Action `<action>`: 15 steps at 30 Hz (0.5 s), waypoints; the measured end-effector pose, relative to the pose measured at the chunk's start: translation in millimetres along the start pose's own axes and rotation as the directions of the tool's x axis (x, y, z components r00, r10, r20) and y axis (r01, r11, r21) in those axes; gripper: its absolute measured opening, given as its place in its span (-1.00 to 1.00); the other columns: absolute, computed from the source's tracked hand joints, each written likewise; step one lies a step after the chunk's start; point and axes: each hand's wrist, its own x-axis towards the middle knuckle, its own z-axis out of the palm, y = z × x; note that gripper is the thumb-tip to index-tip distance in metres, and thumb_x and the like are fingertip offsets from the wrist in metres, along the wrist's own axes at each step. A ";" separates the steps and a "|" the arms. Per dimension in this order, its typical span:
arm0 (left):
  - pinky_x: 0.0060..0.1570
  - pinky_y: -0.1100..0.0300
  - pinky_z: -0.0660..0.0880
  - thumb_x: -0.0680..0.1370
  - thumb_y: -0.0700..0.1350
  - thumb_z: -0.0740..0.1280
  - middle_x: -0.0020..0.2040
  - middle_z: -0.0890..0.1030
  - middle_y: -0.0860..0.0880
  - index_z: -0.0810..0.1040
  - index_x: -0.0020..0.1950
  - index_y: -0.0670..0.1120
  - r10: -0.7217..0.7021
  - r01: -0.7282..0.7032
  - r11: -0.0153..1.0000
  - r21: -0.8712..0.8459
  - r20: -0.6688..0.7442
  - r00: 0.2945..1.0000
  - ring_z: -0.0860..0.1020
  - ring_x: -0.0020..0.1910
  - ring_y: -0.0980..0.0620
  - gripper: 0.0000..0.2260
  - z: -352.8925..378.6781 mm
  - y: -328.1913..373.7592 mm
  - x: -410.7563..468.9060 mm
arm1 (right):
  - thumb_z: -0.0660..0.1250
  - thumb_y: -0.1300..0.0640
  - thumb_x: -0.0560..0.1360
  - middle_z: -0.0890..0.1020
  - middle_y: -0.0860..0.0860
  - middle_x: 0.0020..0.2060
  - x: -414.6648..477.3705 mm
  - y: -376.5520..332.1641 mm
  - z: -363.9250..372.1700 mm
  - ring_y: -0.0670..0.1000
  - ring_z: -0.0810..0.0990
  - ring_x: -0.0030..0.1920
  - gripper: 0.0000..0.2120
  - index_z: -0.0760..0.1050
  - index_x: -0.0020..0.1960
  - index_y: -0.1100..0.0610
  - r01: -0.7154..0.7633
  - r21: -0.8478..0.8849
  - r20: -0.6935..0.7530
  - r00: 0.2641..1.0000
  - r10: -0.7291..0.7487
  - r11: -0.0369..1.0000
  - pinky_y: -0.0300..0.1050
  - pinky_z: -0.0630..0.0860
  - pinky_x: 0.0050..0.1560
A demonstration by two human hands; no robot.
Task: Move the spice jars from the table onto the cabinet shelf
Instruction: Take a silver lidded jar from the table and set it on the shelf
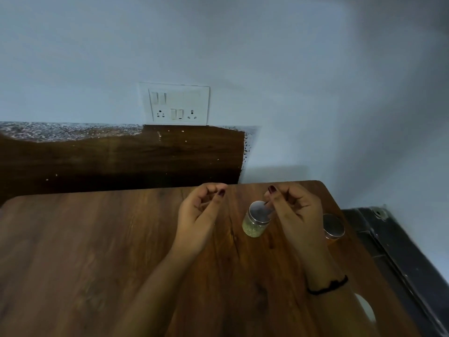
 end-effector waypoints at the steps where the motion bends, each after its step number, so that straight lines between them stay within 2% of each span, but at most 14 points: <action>1: 0.15 -0.16 0.58 0.62 -0.13 0.25 0.10 0.67 -0.04 0.61 0.20 -0.14 0.018 -0.017 1.000 0.025 -0.011 1.000 0.63 0.13 -0.03 -0.78 0.5 0.4 -0.2 | 0.31 0.04 0.51 0.66 -0.09 -0.26 2.3 3.6 -2.0 0.04 0.66 -0.21 -0.87 0.60 -0.16 -0.12 -0.046 0.015 0.018 0.999 0.046 0.999 0.06 0.64 -0.17; 3: 0.16 -0.13 0.58 0.60 -0.11 0.25 0.10 0.67 -0.02 0.61 0.20 -0.13 0.026 -0.024 0.998 0.055 -0.029 0.999 0.63 0.13 -0.01 -0.75 2.9 0.0 -1.0 | 0.33 0.01 0.52 0.68 -0.05 -0.27 5.3 9.4 -6.2 0.07 0.67 -0.24 -0.89 0.61 -0.15 -0.12 -0.077 0.044 0.054 0.996 0.075 0.996 0.10 0.65 -0.18; 6: 0.17 -0.21 0.55 0.59 -0.08 0.26 0.11 0.66 -0.06 0.61 0.21 -0.14 0.008 -0.004 0.998 0.057 -0.056 0.998 0.63 0.13 -0.06 -0.74 10.2 -3.5 -3.1 | 0.33 -0.11 0.51 0.67 -0.07 -0.30 7.0 12.6 -8.3 0.00 0.67 -0.29 -0.89 0.62 -0.12 -0.17 -0.012 0.123 0.037 0.999 0.007 0.992 -0.01 0.67 -0.26; 10: 0.15 -0.23 0.56 0.62 -0.16 0.28 0.10 0.66 -0.06 0.61 0.20 -0.14 -0.051 0.056 0.996 0.067 -0.076 0.996 0.63 0.11 -0.06 -0.80 25.9 -11.3 -6.8 | 0.31 -0.06 0.49 0.68 0.03 -0.26 2.6 25.3 -11.6 0.02 0.68 -0.25 -0.82 0.62 -0.07 0.00 -0.081 0.149 0.096 0.993 0.067 0.986 0.09 0.67 -0.25; 15: 0.09 -0.07 0.60 0.56 -0.13 0.29 0.07 0.66 -0.02 0.61 0.16 -0.12 -0.090 0.095 0.993 0.067 -0.077 0.993 0.64 0.07 -0.05 -0.78 40.5 -18.7 -13.8 | 0.31 -0.07 0.49 0.69 0.02 -0.24 6.5 51.1 -18.8 0.02 0.69 -0.21 -0.76 0.63 -0.06 0.08 -0.143 0.142 0.107 0.986 0.128 0.980 0.17 0.66 -0.22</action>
